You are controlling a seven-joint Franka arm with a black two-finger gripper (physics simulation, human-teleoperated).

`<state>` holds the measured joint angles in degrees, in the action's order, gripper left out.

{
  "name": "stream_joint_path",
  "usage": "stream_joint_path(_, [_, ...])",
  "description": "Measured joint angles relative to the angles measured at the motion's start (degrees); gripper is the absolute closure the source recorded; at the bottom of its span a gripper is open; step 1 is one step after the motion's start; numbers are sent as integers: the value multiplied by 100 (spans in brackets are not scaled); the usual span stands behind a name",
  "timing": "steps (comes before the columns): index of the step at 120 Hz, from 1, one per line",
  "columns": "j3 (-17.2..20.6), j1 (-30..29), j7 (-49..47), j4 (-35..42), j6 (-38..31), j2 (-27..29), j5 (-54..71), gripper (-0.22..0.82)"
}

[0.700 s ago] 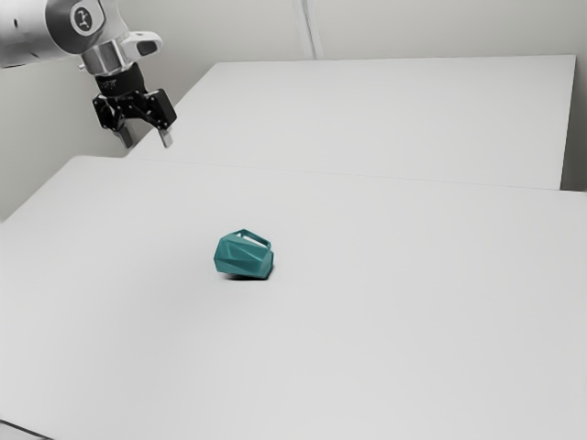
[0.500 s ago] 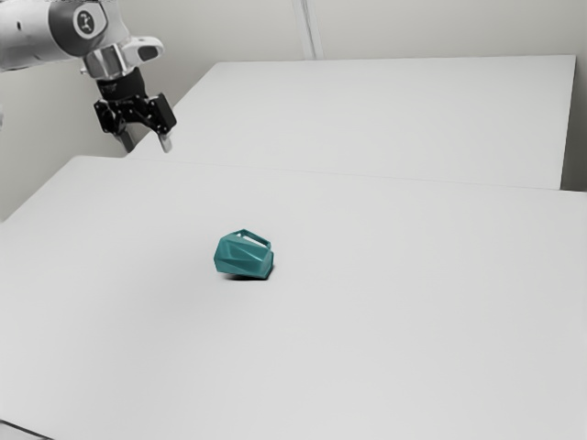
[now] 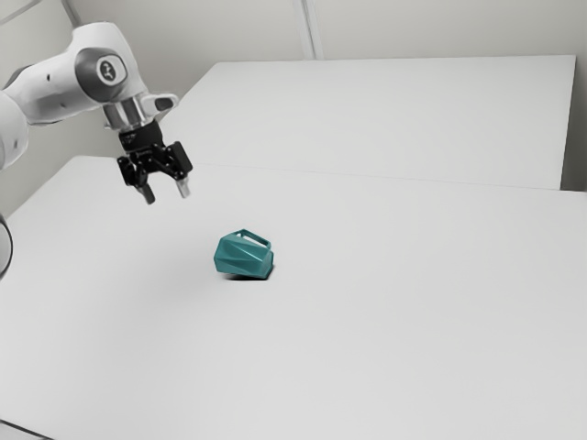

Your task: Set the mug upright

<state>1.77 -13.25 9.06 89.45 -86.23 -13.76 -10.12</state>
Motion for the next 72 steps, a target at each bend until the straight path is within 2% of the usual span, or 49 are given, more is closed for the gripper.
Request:
stream_joint_path(14, [-43, 7, 43, 101, -46, -45, -403, 0])
stream_joint_path(28, [-260, -16, 104, 302, -70, -110, -930, 0])
stream_joint_path(72, [-528, -78, 693, 646, -115, -604, -2155, 0])
